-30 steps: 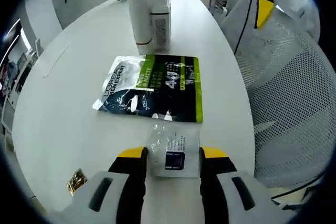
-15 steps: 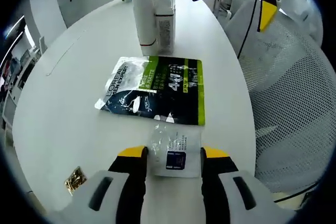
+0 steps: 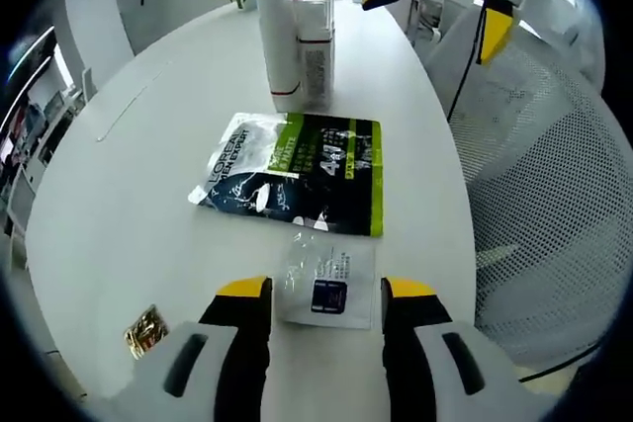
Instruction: Arrange the skincare products in the storage area until every visible bottle or jar stands upright without overlapping.
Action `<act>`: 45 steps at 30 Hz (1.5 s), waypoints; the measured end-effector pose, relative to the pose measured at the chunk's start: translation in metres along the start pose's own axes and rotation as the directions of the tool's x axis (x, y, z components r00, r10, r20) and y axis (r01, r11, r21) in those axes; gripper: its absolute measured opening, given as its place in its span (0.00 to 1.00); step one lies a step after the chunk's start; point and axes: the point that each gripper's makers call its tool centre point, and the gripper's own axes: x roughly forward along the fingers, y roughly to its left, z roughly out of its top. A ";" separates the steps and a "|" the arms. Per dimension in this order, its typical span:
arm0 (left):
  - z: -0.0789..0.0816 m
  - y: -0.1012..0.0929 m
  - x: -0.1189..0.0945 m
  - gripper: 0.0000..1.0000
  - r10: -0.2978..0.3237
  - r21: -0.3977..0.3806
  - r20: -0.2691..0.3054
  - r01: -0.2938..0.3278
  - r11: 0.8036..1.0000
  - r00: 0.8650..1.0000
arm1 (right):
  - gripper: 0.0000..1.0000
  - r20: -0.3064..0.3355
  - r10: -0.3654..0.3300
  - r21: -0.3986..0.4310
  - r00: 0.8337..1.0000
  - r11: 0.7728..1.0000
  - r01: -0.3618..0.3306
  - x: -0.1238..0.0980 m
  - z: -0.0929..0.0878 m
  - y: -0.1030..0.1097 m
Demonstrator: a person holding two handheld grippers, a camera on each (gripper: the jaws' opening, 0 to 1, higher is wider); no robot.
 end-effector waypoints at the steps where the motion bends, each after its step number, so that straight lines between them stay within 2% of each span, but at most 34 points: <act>1: 0.000 0.000 -0.002 0.44 0.006 0.000 0.001 -0.006 1.000 1.000 | 0.65 0.000 -0.002 -0.001 1.000 1.000 0.002 0.000 0.000 0.000; 6: 0.003 -0.001 -0.011 0.44 0.022 -0.008 0.018 -0.022 1.000 1.000 | 0.67 0.004 -0.013 -0.005 1.000 1.000 0.013 -0.003 0.002 -0.002; 20: -0.021 0.014 -0.034 0.46 0.093 -0.040 0.003 -0.093 0.995 0.996 | 0.76 0.007 -0.045 -0.001 0.999 0.999 0.045 -0.011 0.004 -0.009; 27: -0.034 0.029 -0.050 0.47 0.133 -0.084 0.002 -0.132 0.988 0.991 | 0.79 0.001 -0.048 -0.010 0.999 0.999 0.048 -0.012 0.006 -0.010; 28: -0.041 0.036 -0.052 0.48 0.142 -0.087 -0.002 -0.142 0.986 0.990 | 0.79 0.003 -0.050 -0.012 0.999 0.999 0.050 -0.013 0.006 -0.010; 32: -0.051 0.051 -0.062 0.50 0.150 -0.060 -0.008 -0.150 0.987 0.989 | 0.82 0.002 -0.051 -0.011 0.999 0.999 0.051 -0.012 0.007 -0.012; 34: -0.044 0.054 -0.065 0.53 0.151 -0.059 0.009 -0.150 0.987 0.988 | 0.83 0.002 -0.053 -0.012 0.999 0.999 0.053 -0.012 0.007 -0.013; 39: -0.044 0.071 -0.076 0.55 0.175 -0.039 0.017 -0.174 0.984 0.984 | 0.86 -0.004 -0.055 -0.009 0.998 0.998 0.055 -0.013 0.006 -0.014; 45: -0.041 0.078 -0.076 0.57 0.165 0.022 0.021 -0.166 0.986 0.986 | 0.88 -0.012 -0.066 -0.001 0.998 0.998 0.066 -0.013 0.005 -0.018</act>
